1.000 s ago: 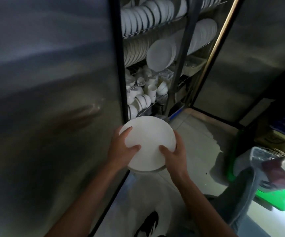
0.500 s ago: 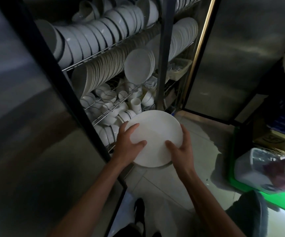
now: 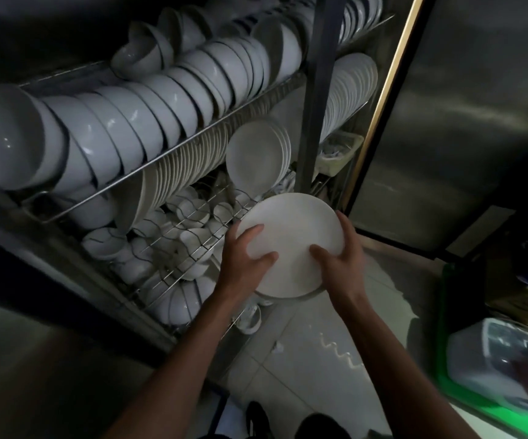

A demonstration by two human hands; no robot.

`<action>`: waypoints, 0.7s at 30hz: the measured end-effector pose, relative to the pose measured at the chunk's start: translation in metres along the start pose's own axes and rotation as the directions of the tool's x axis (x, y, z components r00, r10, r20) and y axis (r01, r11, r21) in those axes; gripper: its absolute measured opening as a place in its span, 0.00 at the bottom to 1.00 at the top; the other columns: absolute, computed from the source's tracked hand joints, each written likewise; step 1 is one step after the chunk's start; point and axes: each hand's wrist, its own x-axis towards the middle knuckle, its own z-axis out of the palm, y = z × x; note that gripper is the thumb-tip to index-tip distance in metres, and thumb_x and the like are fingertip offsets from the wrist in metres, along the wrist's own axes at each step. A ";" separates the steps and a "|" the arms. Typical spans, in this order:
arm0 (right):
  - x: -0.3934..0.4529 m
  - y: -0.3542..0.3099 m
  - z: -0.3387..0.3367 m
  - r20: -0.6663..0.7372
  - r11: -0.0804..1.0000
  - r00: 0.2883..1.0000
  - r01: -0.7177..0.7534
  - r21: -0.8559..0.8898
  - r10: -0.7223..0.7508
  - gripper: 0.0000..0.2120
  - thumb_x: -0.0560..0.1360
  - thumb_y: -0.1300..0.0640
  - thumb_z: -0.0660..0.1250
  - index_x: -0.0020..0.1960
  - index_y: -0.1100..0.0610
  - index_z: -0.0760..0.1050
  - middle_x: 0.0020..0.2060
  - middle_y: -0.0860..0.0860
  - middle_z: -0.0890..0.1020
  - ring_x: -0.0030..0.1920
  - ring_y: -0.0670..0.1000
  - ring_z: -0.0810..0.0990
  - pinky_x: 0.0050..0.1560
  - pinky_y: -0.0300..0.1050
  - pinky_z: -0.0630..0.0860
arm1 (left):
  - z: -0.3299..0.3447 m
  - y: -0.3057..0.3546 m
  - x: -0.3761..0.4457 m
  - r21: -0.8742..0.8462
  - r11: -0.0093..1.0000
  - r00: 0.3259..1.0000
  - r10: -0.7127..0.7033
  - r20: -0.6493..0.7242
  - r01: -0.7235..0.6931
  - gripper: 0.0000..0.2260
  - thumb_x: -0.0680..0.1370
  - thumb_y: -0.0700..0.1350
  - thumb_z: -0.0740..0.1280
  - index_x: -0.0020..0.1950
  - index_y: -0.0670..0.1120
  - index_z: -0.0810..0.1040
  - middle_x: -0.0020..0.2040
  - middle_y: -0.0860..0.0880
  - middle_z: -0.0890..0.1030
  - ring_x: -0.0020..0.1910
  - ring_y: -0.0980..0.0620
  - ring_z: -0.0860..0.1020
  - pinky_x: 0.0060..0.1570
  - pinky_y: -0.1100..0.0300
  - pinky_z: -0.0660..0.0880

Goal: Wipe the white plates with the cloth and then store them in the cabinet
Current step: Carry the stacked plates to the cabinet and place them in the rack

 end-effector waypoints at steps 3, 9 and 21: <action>0.023 -0.006 0.022 0.021 0.997 1.000 -0.002 0.072 0.001 0.34 0.71 0.65 0.71 0.70 0.39 0.69 0.64 0.41 0.74 0.63 0.51 0.74 0.53 0.48 0.78 | -0.009 0.002 0.023 -0.026 0.999 0.999 -0.023 -0.025 0.022 0.26 0.71 0.43 0.77 0.69 0.52 0.77 0.75 0.53 0.63 0.70 0.58 0.65 0.63 0.66 0.63; 0.080 -0.015 0.063 0.100 0.996 0.995 -0.001 0.094 -0.009 0.34 0.71 0.65 0.71 0.71 0.40 0.69 0.68 0.45 0.72 0.65 0.52 0.73 0.57 0.52 0.79 | -0.021 -0.001 0.070 -0.054 0.995 0.989 -0.092 -0.112 0.086 0.25 0.72 0.44 0.77 0.69 0.53 0.77 0.76 0.52 0.62 0.72 0.55 0.65 0.69 0.59 0.66; 0.185 -0.031 0.123 0.336 0.980 0.921 0.195 0.045 -0.199 0.35 0.72 0.69 0.67 0.74 0.43 0.68 0.63 0.36 0.75 0.62 0.37 0.74 0.61 0.40 0.77 | -0.004 -0.012 0.144 0.259 0.947 0.949 -0.108 -0.297 0.189 0.22 0.78 0.54 0.69 0.72 0.55 0.74 0.80 0.48 0.59 0.77 0.45 0.59 0.72 0.47 0.66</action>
